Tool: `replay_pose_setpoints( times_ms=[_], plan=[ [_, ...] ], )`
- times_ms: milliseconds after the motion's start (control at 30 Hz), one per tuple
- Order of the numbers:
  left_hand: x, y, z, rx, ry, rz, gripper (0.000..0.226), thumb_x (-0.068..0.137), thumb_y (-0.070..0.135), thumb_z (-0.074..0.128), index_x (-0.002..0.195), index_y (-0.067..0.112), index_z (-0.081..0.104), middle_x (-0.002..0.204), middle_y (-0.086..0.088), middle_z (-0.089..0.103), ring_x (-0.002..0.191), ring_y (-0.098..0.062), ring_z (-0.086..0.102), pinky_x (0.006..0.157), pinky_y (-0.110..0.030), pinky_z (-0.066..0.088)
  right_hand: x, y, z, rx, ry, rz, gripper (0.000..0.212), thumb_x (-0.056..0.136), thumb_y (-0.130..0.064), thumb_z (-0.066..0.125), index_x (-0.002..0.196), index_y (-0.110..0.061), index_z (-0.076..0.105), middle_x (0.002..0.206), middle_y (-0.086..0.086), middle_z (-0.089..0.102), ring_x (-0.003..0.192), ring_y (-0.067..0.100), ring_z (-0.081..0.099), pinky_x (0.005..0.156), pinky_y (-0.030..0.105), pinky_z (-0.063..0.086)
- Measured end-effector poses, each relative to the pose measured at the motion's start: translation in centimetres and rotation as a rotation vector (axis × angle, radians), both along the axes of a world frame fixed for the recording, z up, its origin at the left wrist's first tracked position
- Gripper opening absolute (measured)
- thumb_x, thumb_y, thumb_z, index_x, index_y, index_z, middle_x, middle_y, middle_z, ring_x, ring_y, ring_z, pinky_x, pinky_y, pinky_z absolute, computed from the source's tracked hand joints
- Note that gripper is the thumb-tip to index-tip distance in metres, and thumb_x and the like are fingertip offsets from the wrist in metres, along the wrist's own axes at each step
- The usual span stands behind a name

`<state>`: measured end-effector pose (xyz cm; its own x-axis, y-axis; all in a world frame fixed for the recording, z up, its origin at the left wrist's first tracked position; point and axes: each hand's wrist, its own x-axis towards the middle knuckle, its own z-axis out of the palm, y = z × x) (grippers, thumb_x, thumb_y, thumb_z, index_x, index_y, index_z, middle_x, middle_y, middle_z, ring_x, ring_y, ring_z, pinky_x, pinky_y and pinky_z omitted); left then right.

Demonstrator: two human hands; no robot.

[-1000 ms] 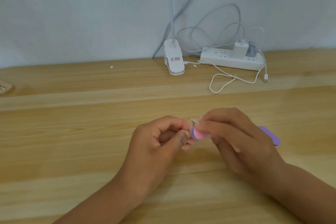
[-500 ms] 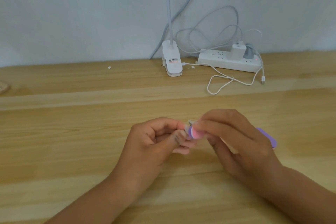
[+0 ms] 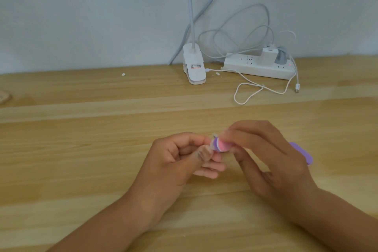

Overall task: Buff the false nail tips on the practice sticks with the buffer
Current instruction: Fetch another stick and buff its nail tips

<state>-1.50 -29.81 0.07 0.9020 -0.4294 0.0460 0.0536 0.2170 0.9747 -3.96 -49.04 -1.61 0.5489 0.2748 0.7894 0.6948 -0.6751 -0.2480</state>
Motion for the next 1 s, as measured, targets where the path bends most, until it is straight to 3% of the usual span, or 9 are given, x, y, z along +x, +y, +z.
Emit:
replay_pose_setpoints(
  times_ms=[200,533,667,833,900,1000],
  plan=[
    [-0.1,-0.2,0.2,0.007,0.005,-0.007,0.024,0.079,0.015,0.066,0.092,-0.004,0.068,0.077,-0.019,0.072,0.072,-0.029,0.073,0.062,-0.029,0.059,-0.3,0.5,-0.4,-0.022,-0.049,0.055,0.025,0.091,0.008,0.061,0.111,-0.002,0.071,0.112,0.006,0.063,0.107,0.019,0.061,0.095,0.027,0.047],
    [-0.1,0.0,0.1,0.021,-0.011,-0.02,0.016,0.081,0.013,0.066,0.086,-0.002,0.069,0.075,-0.019,0.071,0.071,-0.031,0.073,0.061,-0.03,0.059,0.2,0.0,-0.4,-0.028,-0.048,-0.003,0.025,0.087,0.013,0.063,0.107,0.001,0.072,0.108,0.009,0.065,0.102,0.023,0.063,0.088,0.034,0.05],
    [-0.2,0.0,0.1,0.028,-0.014,-0.052,0.014,0.082,0.014,0.067,0.085,0.001,0.071,0.076,-0.02,0.071,0.071,-0.031,0.073,0.061,-0.029,0.058,-0.4,0.4,-0.5,-0.059,-0.057,0.051,0.027,0.089,0.012,0.061,0.109,-0.001,0.073,0.11,0.009,0.064,0.106,0.022,0.061,0.093,0.03,0.049],
    [-0.2,0.2,0.2,0.034,0.013,-0.106,0.01,0.083,0.016,0.067,0.081,0.008,0.074,0.074,-0.017,0.07,0.071,-0.031,0.073,0.061,-0.03,0.058,0.1,-0.2,0.1,0.026,-0.037,-0.077,0.026,0.088,0.009,0.063,0.108,-0.006,0.071,0.106,0.009,0.066,0.102,0.02,0.062,0.093,0.025,0.047],
    [-0.2,0.2,0.3,0.03,0.025,-0.154,0.007,0.086,0.014,0.07,0.082,0.01,0.074,0.075,-0.018,0.07,0.07,-0.029,0.072,0.061,-0.031,0.058,-0.6,0.5,0.0,0.017,-0.058,0.011,0.028,0.094,0.006,0.059,0.112,-0.012,0.069,0.111,0.005,0.063,0.107,0.017,0.061,0.095,0.025,0.047],
    [-0.1,0.3,0.4,0.025,0.033,-0.165,0.007,0.085,0.012,0.068,0.083,0.009,0.074,0.073,-0.018,0.069,0.067,-0.028,0.071,0.061,-0.031,0.058,-0.6,0.3,-0.2,-0.058,-0.056,0.091,0.025,0.101,0.001,0.051,0.114,-0.008,0.069,0.113,0.004,0.062,0.109,0.019,0.06,0.093,0.031,0.049]
  ],
)
